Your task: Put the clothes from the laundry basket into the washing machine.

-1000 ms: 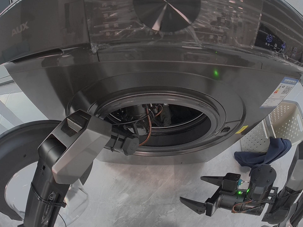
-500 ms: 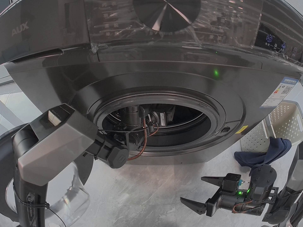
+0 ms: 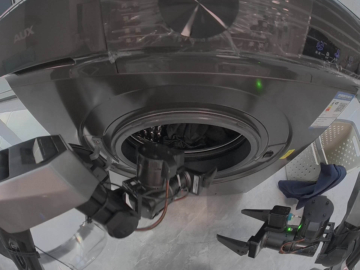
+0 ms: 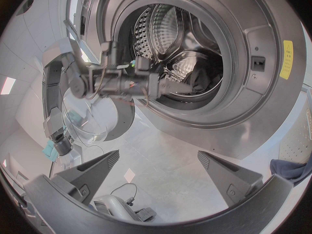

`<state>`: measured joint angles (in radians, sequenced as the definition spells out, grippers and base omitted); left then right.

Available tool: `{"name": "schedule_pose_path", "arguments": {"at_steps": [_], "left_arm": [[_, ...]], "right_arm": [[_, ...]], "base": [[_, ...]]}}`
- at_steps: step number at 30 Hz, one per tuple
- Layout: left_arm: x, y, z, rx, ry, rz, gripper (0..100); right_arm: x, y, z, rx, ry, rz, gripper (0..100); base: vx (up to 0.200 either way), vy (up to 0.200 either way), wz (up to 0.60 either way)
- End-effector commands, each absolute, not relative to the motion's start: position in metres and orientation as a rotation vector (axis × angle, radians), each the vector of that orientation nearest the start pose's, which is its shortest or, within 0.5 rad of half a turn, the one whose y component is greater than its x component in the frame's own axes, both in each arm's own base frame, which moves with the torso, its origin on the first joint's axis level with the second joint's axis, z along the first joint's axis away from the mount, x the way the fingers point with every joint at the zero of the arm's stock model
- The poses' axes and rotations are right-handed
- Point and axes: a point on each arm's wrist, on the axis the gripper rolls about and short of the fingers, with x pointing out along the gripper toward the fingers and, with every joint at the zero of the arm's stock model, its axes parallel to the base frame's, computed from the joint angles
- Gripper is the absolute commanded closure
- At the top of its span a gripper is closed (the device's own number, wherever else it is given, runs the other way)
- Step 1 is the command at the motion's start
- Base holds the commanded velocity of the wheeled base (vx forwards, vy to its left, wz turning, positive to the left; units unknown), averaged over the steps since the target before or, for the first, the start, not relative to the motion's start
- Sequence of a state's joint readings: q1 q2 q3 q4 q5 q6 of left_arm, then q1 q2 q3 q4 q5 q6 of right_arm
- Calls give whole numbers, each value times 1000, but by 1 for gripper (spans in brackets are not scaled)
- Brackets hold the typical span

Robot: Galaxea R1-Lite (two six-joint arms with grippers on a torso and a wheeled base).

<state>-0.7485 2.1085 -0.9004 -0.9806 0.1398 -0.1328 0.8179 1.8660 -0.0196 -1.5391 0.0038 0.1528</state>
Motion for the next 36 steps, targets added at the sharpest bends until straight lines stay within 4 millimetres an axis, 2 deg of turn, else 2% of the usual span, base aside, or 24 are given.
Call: {"name": "schedule_pose_path", "arguments": {"at_steps": [1,5,10,12,14,15,16,17,18,21,22,23,24,26,28,31,32,33,36], "left_arm": [[214,-254,88,7,292,-757,0],[202,-244,92,0,271,-773,0],[182,-221,119,-59,181,-781,0],[177,-215,123,-64,171,-778,0],[159,-186,142,-94,117,-762,0],[159,-186,142,-94,117,-762,0],[152,-172,149,-103,96,-749,0],[152,-172,149,-103,96,-749,0],[141,-151,156,-111,64,-722,0],[124,-127,160,-102,35,-696,0],[124,-127,160,-102,35,-696,0],[116,-109,159,-75,20,-650,0],[111,-99,159,-66,13,-624,0],[107,-92,160,-66,1,-609,0],[91,-72,164,-83,-42,-571,0],[75,-52,159,-83,-51,-519,0],[75,-52,159,-83,-51,-519,0],[62,-39,152,-78,-43,-480,0],[50,-25,147,-77,-50,-407,0]], "right_arm": [[132,141,95,69,236,798,0],[129,135,107,97,174,792,0],[129,119,122,112,94,710,0],[129,114,125,115,80,671,0],[124,95,134,118,55,564,0],[124,95,134,117,56,561,0],[119,85,137,115,57,527,0],[119,85,137,115,57,527,0],[110,73,139,111,68,491,0],[93,57,141,90,76,458,0],[93,57,141,90,76,458,0],[80,46,138,81,100,435,0],[73,41,136,76,111,419,0],[67,35,134,69,117,399,0],[54,22,130,42,109,323,0],[39,12,130,51,46,241,0],[39,12,130,51,46,241,0],[30,7,129,57,13,190,0],[20,2,125,61,-4,126,0]], "base": [[0,0,0],[0,0,0],[0,0,0],[-100,0,0],[-200,0,0],[-200,0,0],[-200,0,0],[-200,0,0],[-200,0,0],[-200,0,0],[-200,0,0],[-200,0,0],[-200,0,0],[-200,0,0],[-200,0,0],[-200,0,0],[-200,0,0],[-200,0,0],[-200,0,0]]}}
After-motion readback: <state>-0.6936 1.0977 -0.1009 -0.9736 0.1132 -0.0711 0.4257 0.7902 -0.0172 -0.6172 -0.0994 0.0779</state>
